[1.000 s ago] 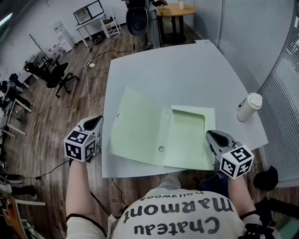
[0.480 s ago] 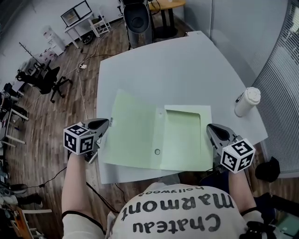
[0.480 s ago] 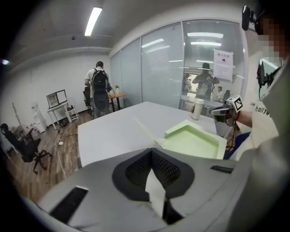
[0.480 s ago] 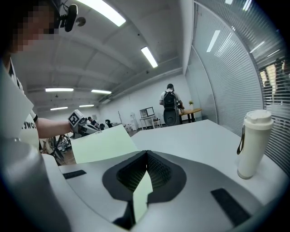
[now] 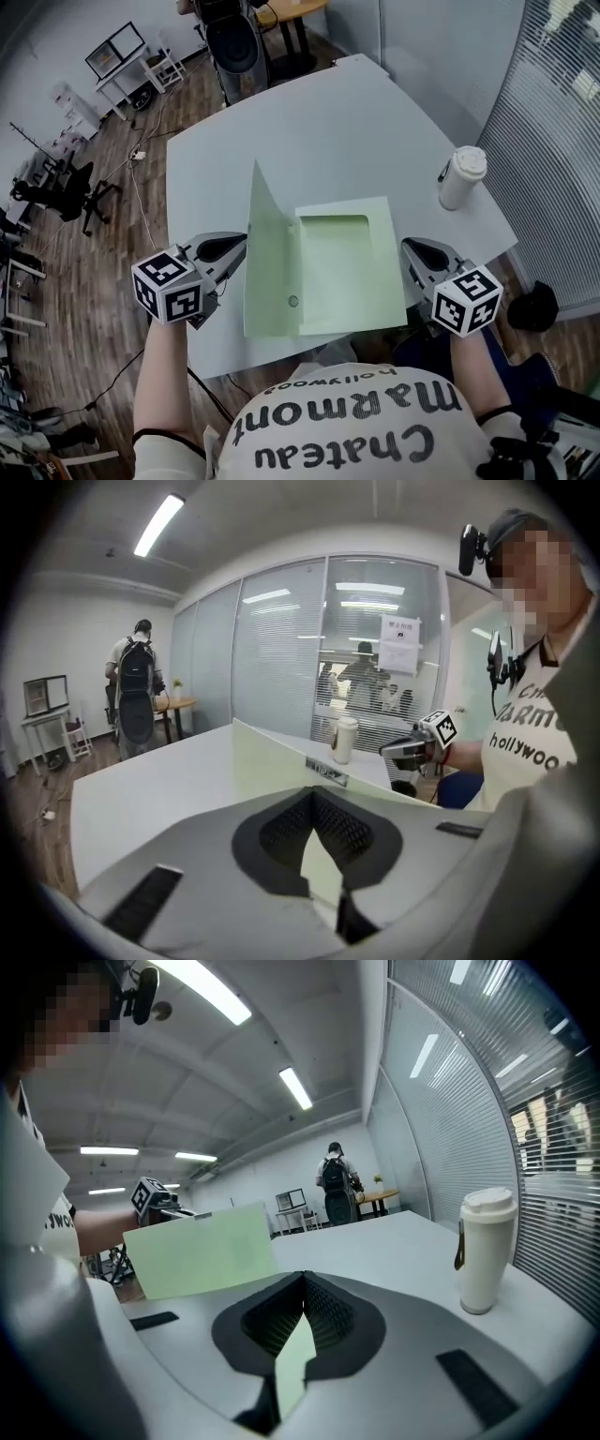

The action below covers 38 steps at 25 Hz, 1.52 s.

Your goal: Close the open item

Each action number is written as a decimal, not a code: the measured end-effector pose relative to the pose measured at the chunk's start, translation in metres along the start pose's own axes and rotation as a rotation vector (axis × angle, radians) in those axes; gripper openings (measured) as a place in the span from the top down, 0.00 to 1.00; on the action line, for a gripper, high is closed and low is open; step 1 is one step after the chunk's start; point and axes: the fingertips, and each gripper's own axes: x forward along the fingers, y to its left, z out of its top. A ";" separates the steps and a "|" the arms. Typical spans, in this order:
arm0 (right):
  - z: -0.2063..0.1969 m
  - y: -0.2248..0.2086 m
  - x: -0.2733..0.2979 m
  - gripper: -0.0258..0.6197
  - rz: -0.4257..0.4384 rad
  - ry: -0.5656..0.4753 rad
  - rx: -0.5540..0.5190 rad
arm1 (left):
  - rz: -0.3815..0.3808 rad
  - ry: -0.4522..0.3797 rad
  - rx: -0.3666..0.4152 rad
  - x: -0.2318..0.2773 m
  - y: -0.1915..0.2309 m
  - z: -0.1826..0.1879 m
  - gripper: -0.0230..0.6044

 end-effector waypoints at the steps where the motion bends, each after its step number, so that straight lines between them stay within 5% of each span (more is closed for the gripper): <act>1: -0.002 -0.005 -0.006 0.96 -0.010 0.001 0.004 | -0.018 -0.017 -0.002 0.010 -0.007 0.006 0.98; 7: -0.019 -0.029 -0.036 0.96 -0.059 -0.013 0.062 | -0.137 -0.084 0.006 0.076 -0.048 0.026 0.98; 17: -0.030 -0.045 -0.053 0.96 -0.090 0.003 0.100 | -0.274 -0.034 0.049 0.146 -0.106 0.033 0.98; 28: -0.049 -0.072 -0.067 0.96 -0.137 0.013 0.204 | -0.300 -0.041 -0.066 0.169 -0.121 0.043 0.98; 38: -0.079 -0.127 -0.108 0.96 -0.171 -0.002 0.280 | -0.296 0.084 0.058 0.234 -0.167 0.037 0.98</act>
